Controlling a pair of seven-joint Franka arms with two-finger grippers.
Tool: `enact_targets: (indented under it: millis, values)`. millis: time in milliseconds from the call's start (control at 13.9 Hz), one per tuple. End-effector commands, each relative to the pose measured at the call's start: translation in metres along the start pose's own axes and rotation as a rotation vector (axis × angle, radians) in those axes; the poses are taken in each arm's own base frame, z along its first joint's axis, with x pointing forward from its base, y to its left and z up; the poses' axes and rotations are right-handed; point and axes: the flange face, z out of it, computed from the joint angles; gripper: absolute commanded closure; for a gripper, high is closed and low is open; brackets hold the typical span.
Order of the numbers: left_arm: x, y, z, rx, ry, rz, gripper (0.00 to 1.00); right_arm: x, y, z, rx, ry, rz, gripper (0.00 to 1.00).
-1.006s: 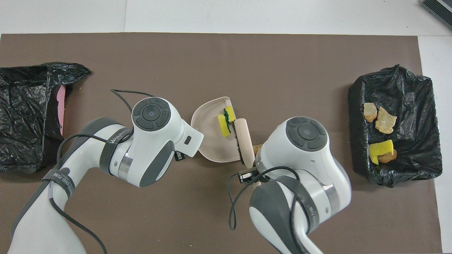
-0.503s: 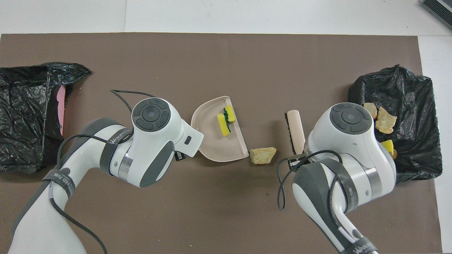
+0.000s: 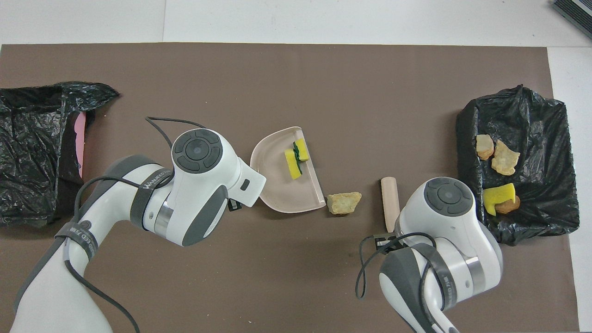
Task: Sweep and dump trash in bin
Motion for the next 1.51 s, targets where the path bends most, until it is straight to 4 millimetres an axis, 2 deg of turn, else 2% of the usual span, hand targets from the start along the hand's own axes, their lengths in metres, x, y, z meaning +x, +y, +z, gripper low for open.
enact_targets:
  millis: [0,144,215,359,503,646,718,862,1006,1077,1293,1365,1436]
  values:
    - [-0.008,0.012,0.003,0.014,-0.015,0.058,1.00,-0.006,-0.030,0.006,0.089,0.023,0.004,1.00]
    - [-0.010,0.015,0.004,0.015,-0.021,0.085,1.00,-0.009,-0.070,0.021,0.146,0.009,-0.020,1.00]
    - [-0.010,0.015,0.004,0.016,-0.020,0.084,1.00,-0.007,-0.081,0.023,0.194,0.018,-0.017,1.00]
    - [-0.010,0.016,0.004,0.015,-0.021,0.082,1.00,-0.005,-0.111,0.008,0.223,0.036,-0.043,1.00]
    - [-0.010,0.016,0.004,0.014,-0.022,0.078,1.00,0.008,-0.129,-0.009,0.252,0.053,-0.004,1.00]
    - [-0.012,0.018,0.004,0.013,-0.023,0.078,1.00,0.012,-0.153,-0.025,0.334,0.044,0.020,1.00]
    - [-0.011,0.019,0.004,0.012,-0.024,0.079,1.00,0.014,-0.158,-0.033,0.340,0.040,0.018,1.00]
    - [-0.011,0.019,0.005,0.013,-0.023,0.081,1.00,0.012,-0.161,-0.049,0.302,0.042,-0.018,1.00]
    - [-0.011,0.019,0.005,0.014,-0.022,0.079,1.00,0.013,-0.158,-0.083,0.197,0.064,-0.078,1.00]
    - [-0.012,0.018,0.005,0.014,-0.022,0.078,1.00,0.014,-0.152,-0.091,0.169,0.063,-0.079,1.00]
    - [-0.016,0.014,0.005,0.013,-0.021,0.068,1.00,0.033,-0.119,-0.101,0.012,0.139,-0.142,1.00]
    - [-0.016,0.014,0.005,0.014,-0.020,0.066,1.00,0.046,-0.108,-0.099,-0.035,0.151,-0.198,1.00]
    - [-0.015,0.015,0.005,0.013,-0.021,0.066,1.00,0.063,-0.106,-0.096,-0.046,0.160,-0.223,1.00]
